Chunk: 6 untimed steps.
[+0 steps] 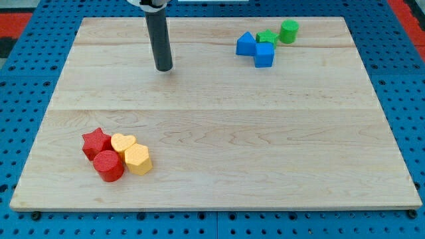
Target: Move your arm to the bottom center
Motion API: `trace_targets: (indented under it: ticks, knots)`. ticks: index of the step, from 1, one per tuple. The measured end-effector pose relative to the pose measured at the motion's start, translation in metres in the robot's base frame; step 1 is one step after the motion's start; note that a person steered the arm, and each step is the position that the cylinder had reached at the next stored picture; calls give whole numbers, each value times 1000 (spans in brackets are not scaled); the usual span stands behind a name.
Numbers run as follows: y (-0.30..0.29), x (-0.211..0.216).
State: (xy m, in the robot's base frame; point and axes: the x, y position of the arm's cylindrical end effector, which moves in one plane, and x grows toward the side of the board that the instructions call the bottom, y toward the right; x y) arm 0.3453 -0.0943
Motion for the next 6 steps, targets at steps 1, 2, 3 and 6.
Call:
trace_targets:
  ticks: [1,2,3,6]
  knots:
    - [-1,24]
    - [5,60]
    - [31,72]
    - [82,224]
